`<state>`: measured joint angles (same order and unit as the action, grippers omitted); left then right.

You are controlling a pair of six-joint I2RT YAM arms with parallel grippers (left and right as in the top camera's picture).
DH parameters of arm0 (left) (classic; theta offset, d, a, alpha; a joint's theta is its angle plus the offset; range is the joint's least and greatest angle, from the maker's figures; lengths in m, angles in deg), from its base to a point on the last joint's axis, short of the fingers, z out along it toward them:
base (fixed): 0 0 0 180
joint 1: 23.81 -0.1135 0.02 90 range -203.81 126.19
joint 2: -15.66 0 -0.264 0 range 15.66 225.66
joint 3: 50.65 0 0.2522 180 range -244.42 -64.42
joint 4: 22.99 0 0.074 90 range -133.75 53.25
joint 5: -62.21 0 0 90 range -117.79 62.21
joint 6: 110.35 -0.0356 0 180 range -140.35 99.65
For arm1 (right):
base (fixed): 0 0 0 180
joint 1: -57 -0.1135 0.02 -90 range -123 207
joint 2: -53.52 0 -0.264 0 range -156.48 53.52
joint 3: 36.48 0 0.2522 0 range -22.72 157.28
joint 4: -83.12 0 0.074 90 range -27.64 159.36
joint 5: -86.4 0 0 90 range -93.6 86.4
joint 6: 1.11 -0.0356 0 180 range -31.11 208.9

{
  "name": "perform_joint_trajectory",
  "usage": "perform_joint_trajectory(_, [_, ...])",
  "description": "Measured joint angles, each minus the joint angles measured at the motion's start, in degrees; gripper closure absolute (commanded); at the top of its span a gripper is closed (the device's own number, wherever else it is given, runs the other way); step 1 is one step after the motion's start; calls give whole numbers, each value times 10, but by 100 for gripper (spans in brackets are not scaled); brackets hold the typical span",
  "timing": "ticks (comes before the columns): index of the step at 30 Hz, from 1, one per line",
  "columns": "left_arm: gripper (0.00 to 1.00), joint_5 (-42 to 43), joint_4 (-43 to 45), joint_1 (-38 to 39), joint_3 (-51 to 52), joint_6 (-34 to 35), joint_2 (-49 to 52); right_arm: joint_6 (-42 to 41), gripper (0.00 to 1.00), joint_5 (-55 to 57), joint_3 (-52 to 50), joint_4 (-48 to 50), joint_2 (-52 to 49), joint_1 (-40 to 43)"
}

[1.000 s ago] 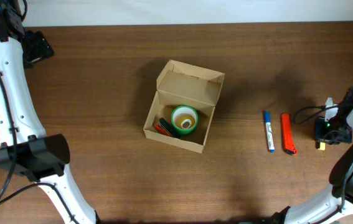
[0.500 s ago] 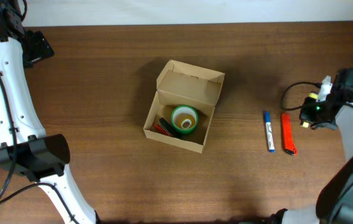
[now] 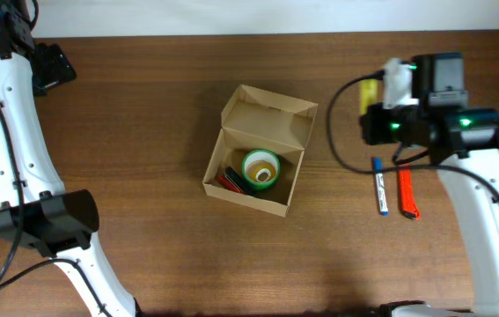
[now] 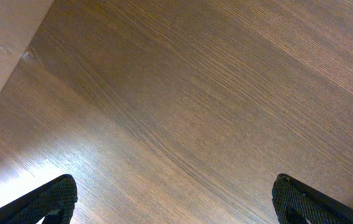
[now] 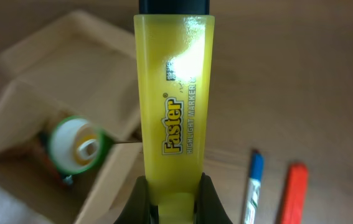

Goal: Pack container
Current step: 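Lower the yellow highlighter into the box, release, and withdraw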

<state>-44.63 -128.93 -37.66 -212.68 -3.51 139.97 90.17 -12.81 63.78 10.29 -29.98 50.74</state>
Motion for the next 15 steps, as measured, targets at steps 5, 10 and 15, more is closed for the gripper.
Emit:
perform_joint_trajectory(5, [0, 0, 0, 0, 0, 0, 0, 177, 97, 0, 7, -41, -1, -147])
perform_joint_trajectory(10, [0, 0, 0, 0, 0, 0, 0, 303, 97, 28, 7, -47, -47, -203])
perform_joint_trajectory(15, [0, 0, 0, 0, 0, 0, 0, 333, 97, 50, 8, -38, -181, -204])
